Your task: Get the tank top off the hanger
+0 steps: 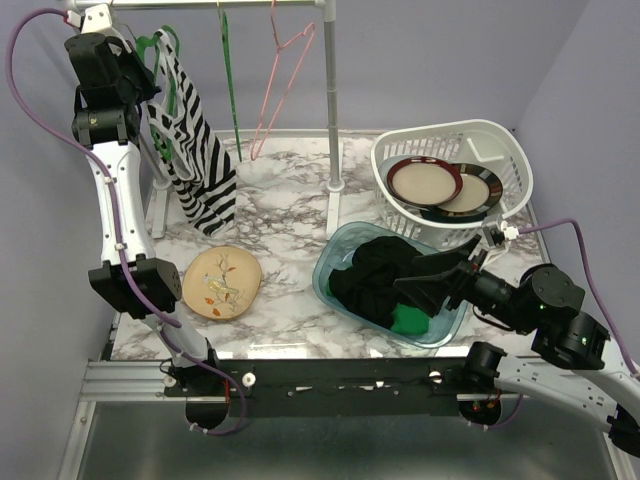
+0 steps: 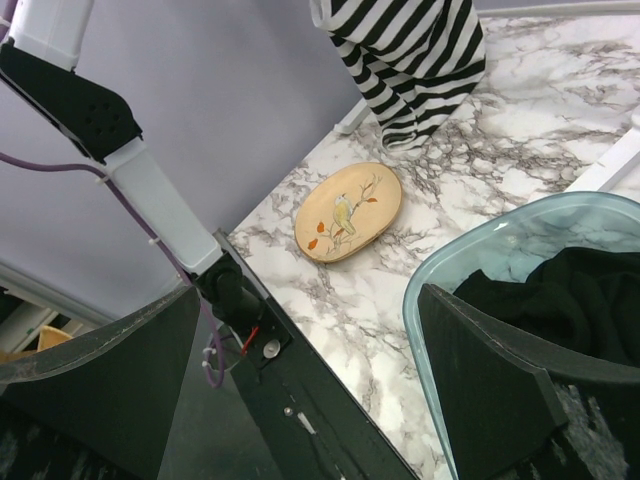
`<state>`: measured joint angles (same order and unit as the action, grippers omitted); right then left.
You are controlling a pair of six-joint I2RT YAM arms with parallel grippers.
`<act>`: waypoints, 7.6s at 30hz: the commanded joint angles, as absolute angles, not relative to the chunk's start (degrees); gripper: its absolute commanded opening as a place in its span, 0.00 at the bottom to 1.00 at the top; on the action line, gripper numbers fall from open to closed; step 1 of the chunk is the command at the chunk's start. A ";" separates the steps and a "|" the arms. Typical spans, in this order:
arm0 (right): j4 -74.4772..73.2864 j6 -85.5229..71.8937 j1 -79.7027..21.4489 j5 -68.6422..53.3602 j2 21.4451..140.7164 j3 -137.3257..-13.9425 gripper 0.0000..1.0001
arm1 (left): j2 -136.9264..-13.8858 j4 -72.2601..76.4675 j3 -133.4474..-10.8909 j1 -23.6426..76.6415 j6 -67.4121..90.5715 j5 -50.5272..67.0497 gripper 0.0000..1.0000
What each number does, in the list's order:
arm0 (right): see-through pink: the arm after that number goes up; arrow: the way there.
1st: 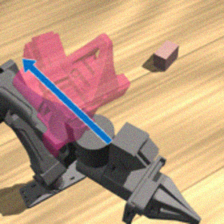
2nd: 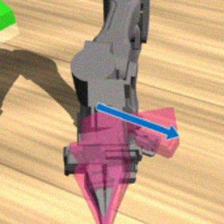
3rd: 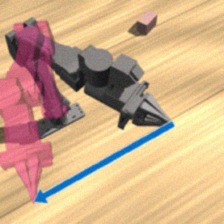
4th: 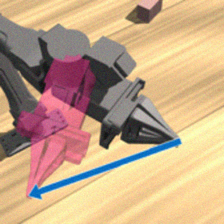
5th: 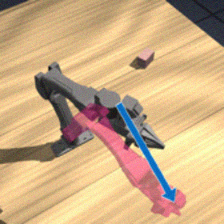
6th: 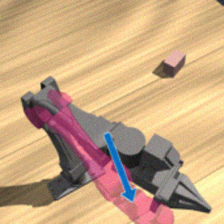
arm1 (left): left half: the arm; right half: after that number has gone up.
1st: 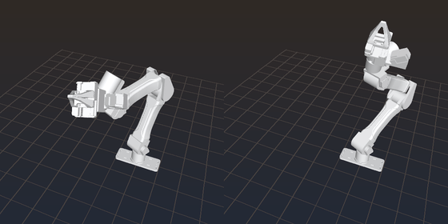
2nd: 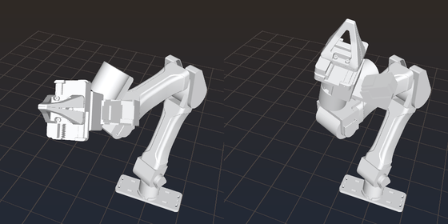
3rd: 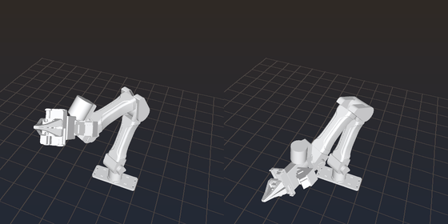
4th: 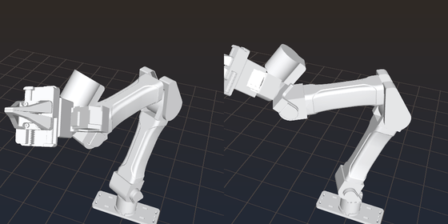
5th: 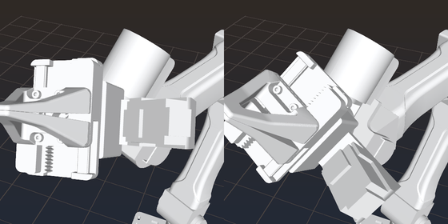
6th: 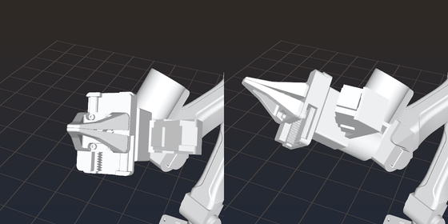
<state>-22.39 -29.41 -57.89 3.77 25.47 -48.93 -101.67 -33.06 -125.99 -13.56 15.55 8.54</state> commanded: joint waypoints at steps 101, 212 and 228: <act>-10.98 -19.95 -61.87 14.23 74.35 -72.59 0.78 | -32.26 -39.39 -67.50 9.58 28.56 34.62 0.00; 0.18 -15.91 -58.27 -44.21 80.24 -62.58 0.01 | -26.01 17.75 -53.88 14.24 26.72 0.44 0.00; -2.64 -13.97 -60.56 -42.90 81.56 -55.64 0.01 | -32.69 23.90 -57.57 14.24 18.54 -5.45 0.00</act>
<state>-1.69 -14.50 -59.75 -42.83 80.79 -57.95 -31.90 18.72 -55.20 14.26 21.21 -2.57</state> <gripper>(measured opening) 0.019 0.096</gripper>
